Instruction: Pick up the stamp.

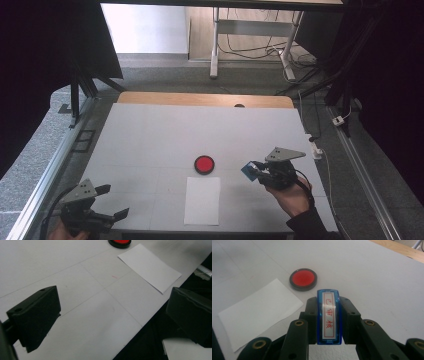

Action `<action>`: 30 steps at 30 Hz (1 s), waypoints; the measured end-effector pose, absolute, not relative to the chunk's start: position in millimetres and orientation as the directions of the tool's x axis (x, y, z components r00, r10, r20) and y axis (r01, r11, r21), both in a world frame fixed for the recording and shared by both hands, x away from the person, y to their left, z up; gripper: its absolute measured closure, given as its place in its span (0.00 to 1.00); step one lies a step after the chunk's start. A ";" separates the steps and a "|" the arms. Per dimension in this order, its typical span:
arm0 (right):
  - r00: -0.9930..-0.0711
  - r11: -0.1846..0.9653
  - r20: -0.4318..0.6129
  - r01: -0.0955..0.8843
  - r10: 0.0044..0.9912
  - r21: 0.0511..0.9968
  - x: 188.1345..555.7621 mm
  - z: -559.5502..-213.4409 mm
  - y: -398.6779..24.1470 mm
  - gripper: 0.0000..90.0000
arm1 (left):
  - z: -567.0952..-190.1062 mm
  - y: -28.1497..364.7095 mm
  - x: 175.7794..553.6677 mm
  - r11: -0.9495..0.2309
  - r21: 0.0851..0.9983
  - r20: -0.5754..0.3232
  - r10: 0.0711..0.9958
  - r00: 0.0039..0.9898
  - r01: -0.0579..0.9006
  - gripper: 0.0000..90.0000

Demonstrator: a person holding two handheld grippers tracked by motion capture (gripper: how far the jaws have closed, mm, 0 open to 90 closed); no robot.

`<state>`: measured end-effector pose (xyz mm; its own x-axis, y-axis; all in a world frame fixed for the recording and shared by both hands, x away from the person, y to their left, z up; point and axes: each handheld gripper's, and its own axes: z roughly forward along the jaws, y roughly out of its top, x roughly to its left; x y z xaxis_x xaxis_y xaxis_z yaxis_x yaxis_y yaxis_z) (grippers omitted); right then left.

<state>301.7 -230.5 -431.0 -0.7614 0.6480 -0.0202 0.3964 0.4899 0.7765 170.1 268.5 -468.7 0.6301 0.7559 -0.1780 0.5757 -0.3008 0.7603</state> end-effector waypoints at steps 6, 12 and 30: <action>-0.780 0.483 0.000 0.388 0.626 0.785 299.2 -427.2 -228.9 0.79 | -468.0 265.0 171.9 -0.291 0.769 -0.191 0.745 0.639 0.569 0.00; -0.790 0.472 0.013 0.380 0.614 0.796 295.3 -423.9 -224.7 0.79 | -468.8 261.3 173.5 -0.292 0.769 -0.194 0.740 0.644 0.568 0.00; -0.825 0.458 0.060 0.370 0.562 0.808 286.4 -417.2 -209.0 0.79 | -472.3 258.6 173.8 -0.307 0.755 -0.191 0.743 0.642 0.580 0.00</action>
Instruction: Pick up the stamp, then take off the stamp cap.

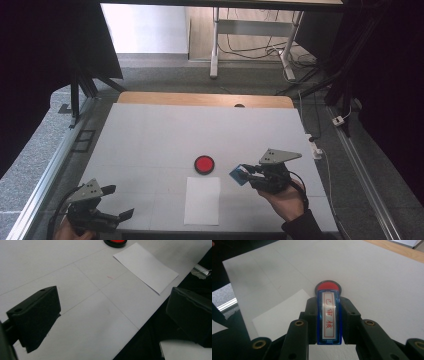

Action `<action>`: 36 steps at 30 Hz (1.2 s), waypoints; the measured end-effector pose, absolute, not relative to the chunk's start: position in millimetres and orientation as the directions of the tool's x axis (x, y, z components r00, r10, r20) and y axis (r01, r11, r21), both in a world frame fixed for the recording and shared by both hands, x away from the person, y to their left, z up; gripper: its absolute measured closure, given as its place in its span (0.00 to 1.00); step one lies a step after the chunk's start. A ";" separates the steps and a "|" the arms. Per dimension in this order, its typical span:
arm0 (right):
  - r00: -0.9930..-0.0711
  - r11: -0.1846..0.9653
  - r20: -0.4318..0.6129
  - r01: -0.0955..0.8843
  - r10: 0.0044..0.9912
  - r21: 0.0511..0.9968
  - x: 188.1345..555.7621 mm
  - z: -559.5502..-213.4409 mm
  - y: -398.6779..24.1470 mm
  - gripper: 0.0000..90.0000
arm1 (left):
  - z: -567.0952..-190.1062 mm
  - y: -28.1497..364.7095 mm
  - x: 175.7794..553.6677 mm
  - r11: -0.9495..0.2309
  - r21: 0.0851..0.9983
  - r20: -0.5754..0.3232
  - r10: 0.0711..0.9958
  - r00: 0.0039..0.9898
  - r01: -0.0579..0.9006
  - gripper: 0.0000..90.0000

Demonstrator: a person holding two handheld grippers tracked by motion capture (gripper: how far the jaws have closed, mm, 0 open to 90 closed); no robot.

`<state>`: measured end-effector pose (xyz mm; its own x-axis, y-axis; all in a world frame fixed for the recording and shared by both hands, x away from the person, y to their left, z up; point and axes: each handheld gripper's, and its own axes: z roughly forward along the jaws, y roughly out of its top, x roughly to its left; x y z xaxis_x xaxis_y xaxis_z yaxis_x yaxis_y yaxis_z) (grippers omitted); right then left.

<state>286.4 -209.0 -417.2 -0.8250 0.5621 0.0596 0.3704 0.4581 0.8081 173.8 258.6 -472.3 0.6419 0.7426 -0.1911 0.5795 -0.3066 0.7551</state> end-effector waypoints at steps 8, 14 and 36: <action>-0.854 0.457 0.080 0.351 0.513 0.817 280.2 -413.6 -195.4 0.79 | -472.9 259.7 174.6 -0.295 0.742 -0.208 0.753 0.625 0.602 0.00; -0.875 0.459 0.093 0.336 0.475 0.822 278.3 -413.9 -186.8 0.79 | -473.0 259.7 174.5 -0.294 0.742 -0.207 0.754 0.623 0.602 0.00; -0.925 0.498 0.075 0.267 0.371 0.825 270.3 -410.8 -161.0 0.79 | -469.9 233.4 189.0 -0.330 0.762 -0.229 0.667 0.709 0.557 0.00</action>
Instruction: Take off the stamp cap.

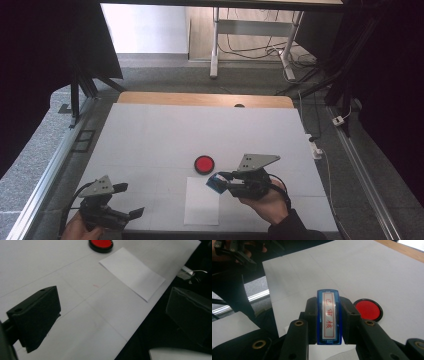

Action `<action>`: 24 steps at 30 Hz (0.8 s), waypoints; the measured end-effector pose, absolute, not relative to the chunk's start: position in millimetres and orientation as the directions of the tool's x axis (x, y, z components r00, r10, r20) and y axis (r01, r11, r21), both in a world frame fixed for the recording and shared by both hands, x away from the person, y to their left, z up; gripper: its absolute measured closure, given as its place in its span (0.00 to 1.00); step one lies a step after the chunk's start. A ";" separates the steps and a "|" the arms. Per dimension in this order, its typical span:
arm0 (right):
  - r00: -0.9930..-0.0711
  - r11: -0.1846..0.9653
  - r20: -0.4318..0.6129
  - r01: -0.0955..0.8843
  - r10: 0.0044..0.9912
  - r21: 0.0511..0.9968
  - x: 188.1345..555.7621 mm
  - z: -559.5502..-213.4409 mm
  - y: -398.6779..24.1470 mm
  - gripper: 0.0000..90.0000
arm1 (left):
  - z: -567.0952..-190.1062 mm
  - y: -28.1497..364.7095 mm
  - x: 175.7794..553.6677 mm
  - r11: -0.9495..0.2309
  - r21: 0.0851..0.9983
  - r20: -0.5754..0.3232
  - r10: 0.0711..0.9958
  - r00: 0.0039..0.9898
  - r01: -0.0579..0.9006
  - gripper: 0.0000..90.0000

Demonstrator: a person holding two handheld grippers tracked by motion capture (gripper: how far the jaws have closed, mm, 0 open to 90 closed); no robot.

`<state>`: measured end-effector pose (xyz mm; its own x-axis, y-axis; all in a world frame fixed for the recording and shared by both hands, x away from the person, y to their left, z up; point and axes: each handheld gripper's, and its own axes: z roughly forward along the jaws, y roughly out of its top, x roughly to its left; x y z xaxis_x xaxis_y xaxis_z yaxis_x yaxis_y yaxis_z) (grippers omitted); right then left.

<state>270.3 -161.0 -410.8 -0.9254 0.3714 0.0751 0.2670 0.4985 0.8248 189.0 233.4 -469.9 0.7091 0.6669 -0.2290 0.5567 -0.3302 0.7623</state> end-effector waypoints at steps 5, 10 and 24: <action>-0.929 0.484 0.096 0.273 0.359 0.831 270.6 -409.0 -158.1 0.79 | -470.1 218.1 198.3 -0.382 0.754 -0.212 0.628 0.749 0.534 0.00; -0.933 0.487 0.100 0.269 0.345 0.831 271.8 -407.8 -156.7 0.79 | -467.2 204.2 206.5 -0.406 0.763 -0.190 0.602 0.775 0.503 0.00; -0.956 0.490 0.111 0.237 0.272 0.839 273.4 -404.8 -151.6 0.79 | -465.8 175.2 236.3 -0.470 0.786 -0.190 0.436 0.880 0.402 0.00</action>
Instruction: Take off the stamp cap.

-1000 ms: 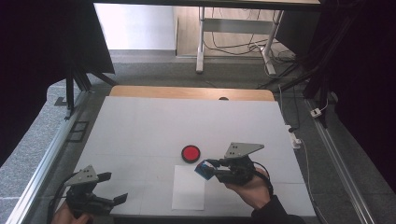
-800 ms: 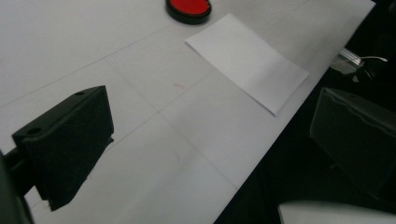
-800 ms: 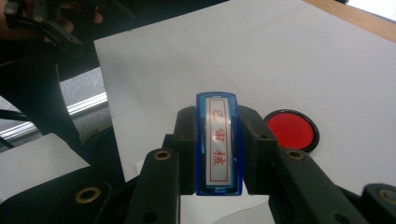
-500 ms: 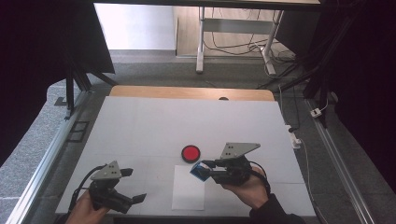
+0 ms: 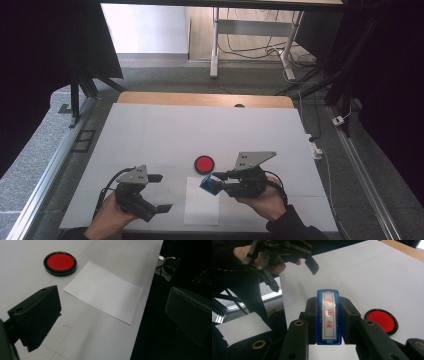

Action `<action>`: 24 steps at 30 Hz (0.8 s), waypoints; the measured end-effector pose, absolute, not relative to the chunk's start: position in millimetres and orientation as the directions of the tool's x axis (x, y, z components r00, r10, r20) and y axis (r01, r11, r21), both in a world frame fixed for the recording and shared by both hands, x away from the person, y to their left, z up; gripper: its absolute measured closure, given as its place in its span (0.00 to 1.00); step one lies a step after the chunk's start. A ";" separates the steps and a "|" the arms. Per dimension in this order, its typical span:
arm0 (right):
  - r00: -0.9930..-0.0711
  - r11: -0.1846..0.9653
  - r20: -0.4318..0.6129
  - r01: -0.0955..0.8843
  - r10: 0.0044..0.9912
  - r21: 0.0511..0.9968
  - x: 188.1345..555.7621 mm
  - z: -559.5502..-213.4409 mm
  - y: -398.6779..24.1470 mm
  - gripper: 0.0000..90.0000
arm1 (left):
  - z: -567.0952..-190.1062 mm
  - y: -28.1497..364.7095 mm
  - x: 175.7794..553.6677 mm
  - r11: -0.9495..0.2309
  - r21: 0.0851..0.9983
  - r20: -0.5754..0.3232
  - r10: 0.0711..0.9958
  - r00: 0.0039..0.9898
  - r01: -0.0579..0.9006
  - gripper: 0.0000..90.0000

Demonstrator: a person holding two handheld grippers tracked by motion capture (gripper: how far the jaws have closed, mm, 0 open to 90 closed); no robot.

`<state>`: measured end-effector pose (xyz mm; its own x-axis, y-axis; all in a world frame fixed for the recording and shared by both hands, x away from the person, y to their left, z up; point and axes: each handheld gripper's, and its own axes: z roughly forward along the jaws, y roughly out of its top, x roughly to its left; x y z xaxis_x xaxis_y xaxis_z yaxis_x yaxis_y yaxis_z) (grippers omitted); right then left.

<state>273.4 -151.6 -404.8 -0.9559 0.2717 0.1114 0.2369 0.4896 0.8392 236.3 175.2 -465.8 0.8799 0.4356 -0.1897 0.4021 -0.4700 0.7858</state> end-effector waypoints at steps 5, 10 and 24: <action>-0.961 0.500 0.106 0.225 0.254 0.836 272.9 -404.2 -148.7 0.79 | -465.6 164.1 244.2 -0.502 0.786 -0.173 0.380 0.909 0.360 0.00; -0.964 0.505 0.110 0.222 0.242 0.834 273.1 -405.4 -144.4 0.79 | -465.9 152.2 252.9 -0.519 0.788 -0.177 0.324 0.929 0.331 0.00; -0.973 0.503 0.116 0.204 0.200 0.840 273.4 -402.7 -140.1 0.79 | -463.3 121.3 271.8 -0.516 0.816 -0.189 0.188 0.964 0.261 0.00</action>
<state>273.4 -140.1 -402.7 -0.9729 0.1998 0.1162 0.2035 0.5025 0.8403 271.8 121.3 -463.3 0.9638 0.1876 -0.1894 0.2607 -0.5156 0.8162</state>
